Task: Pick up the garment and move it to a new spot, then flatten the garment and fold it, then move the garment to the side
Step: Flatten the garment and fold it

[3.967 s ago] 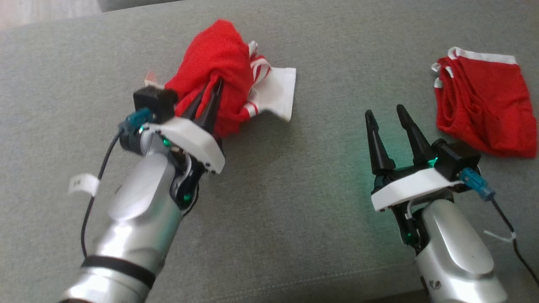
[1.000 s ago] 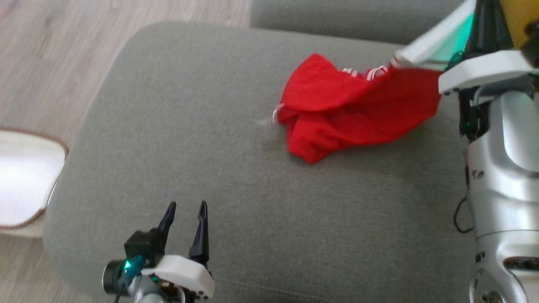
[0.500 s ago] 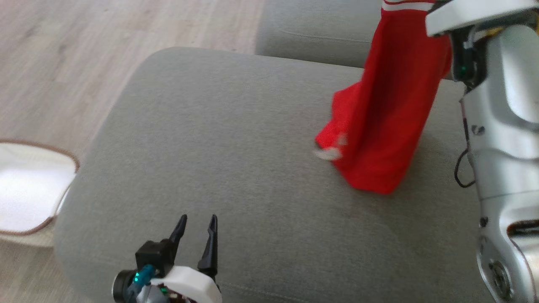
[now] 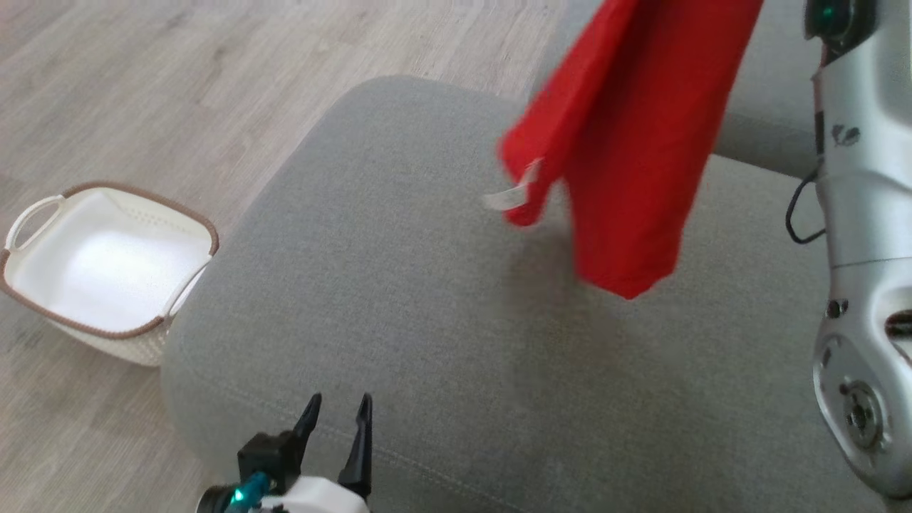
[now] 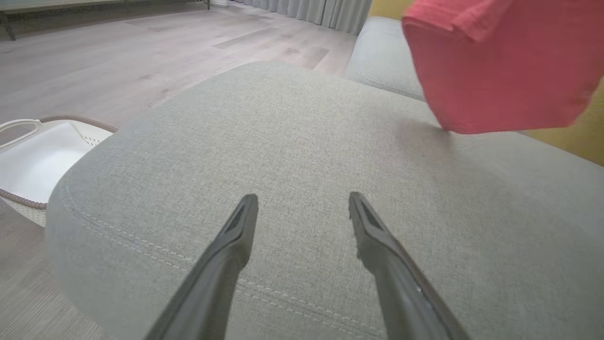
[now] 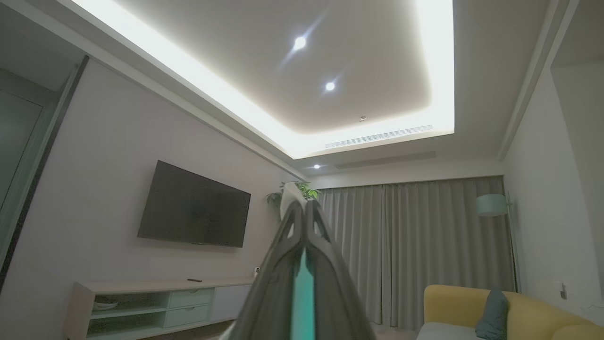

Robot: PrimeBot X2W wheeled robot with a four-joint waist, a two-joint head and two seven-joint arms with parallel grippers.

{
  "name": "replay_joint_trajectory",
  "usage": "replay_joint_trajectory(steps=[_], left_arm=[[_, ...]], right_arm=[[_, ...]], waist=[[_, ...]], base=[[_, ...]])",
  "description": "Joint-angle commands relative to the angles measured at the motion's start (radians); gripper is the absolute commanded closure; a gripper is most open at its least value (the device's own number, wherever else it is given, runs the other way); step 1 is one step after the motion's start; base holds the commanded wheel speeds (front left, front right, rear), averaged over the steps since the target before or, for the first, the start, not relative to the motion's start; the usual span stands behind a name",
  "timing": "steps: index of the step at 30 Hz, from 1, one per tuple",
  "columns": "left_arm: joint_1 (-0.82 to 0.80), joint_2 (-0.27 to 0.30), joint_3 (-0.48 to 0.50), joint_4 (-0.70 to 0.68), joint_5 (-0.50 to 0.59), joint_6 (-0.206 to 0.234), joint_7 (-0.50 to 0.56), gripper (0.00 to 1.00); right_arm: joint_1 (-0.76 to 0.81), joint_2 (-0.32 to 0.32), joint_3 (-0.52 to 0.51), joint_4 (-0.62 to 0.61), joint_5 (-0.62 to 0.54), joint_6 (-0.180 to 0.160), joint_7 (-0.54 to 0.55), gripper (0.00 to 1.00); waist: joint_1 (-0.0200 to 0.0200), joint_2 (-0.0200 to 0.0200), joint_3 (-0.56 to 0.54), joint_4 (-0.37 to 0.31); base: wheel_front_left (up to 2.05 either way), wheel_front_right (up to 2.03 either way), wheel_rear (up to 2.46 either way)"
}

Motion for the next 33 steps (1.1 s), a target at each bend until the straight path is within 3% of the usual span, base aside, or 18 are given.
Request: replay_joint_trajectory(steps=[1,6,10,17,18,19,25,33], left_arm=[[-0.025,0.001,0.038,-0.029,-0.009,0.006,-0.012,0.00],[-0.035,0.001,0.058,-0.041,-0.011,0.008,-0.012,0.00],[-0.073,0.001,0.060,-0.052,-0.010,0.007,-0.012,0.00],[-0.128,0.001,0.047,-0.038,-0.006,-0.006,-0.012,0.00],[-0.132,0.001,0.044,-0.035,-0.006,-0.008,-0.012,0.00],[-0.135,0.001,0.041,-0.031,-0.007,-0.009,-0.012,0.00],[-0.147,0.001,0.016,0.006,-0.022,-0.020,-0.012,0.00],[-0.166,0.001,-0.023,0.084,-0.080,-0.032,-0.012,0.00]], right_arm=[[-0.003,0.020,0.000,-0.014,-0.008,0.003,-0.005,1.00],[0.123,0.019,-0.054,0.018,-0.055,0.003,-0.005,1.00],[0.336,-0.007,-0.143,0.052,-0.108,0.003,-0.005,1.00],[0.591,-0.019,-0.274,0.065,-0.165,0.003,-0.005,1.00],[0.615,-0.015,-0.285,0.073,-0.174,0.003,-0.005,0.70],[0.633,-0.009,-0.300,0.075,-0.178,0.003,-0.005,0.00],[0.703,0.016,-0.298,0.039,-0.184,0.003,-0.005,0.00],[0.737,0.020,-0.201,-0.022,-0.076,0.003,-0.005,0.00]], waist=[[0.0000,0.0000,-0.004,-0.021],[0.0000,0.0000,0.018,-0.111],[0.0000,0.0000,0.062,-0.199],[0.0000,0.0000,0.107,-0.282],[0.0000,0.0000,0.109,-0.291],[0.0000,0.0000,0.112,-0.300],[0.0000,0.0000,0.123,-0.354],[0.0000,0.0000,0.146,-0.408]], base=[[0.00,0.00,0.00],[0.00,0.00,0.00],[0.00,0.00,0.00],[0.00,0.00,0.00],[0.00,0.00,0.00],[0.00,0.00,0.00],[0.00,0.00,0.00],[0.00,0.00,0.00]])
